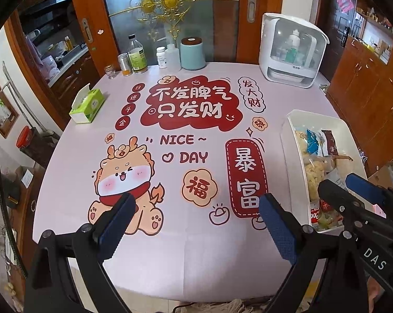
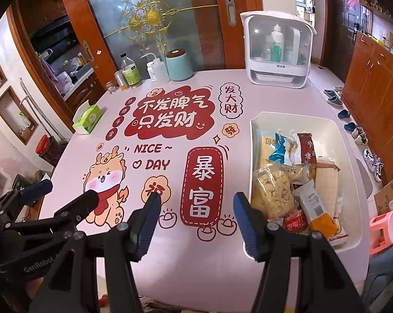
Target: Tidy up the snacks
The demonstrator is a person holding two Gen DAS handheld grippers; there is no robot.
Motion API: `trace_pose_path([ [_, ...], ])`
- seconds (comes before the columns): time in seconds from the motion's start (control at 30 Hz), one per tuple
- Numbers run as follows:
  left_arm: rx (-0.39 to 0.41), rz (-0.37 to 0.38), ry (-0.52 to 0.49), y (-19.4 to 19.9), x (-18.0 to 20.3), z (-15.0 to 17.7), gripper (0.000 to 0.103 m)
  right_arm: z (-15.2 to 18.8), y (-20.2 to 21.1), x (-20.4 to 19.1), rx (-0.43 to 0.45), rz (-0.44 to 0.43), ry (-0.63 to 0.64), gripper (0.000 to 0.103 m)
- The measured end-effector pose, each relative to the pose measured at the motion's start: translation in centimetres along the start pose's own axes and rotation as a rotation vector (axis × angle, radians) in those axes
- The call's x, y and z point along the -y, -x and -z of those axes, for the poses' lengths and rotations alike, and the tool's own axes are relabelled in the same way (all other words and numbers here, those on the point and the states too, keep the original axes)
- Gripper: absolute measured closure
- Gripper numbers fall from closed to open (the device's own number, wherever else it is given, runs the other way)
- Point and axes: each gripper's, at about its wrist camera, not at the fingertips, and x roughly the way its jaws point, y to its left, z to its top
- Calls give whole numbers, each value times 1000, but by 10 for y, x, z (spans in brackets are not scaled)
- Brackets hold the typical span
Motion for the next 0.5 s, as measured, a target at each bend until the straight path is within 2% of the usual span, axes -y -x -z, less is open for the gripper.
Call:
trace_pose_path([
  [0.5,-12,-5,-5,5,10,0,8,2,-1,14,-8,-18,-8,45],
])
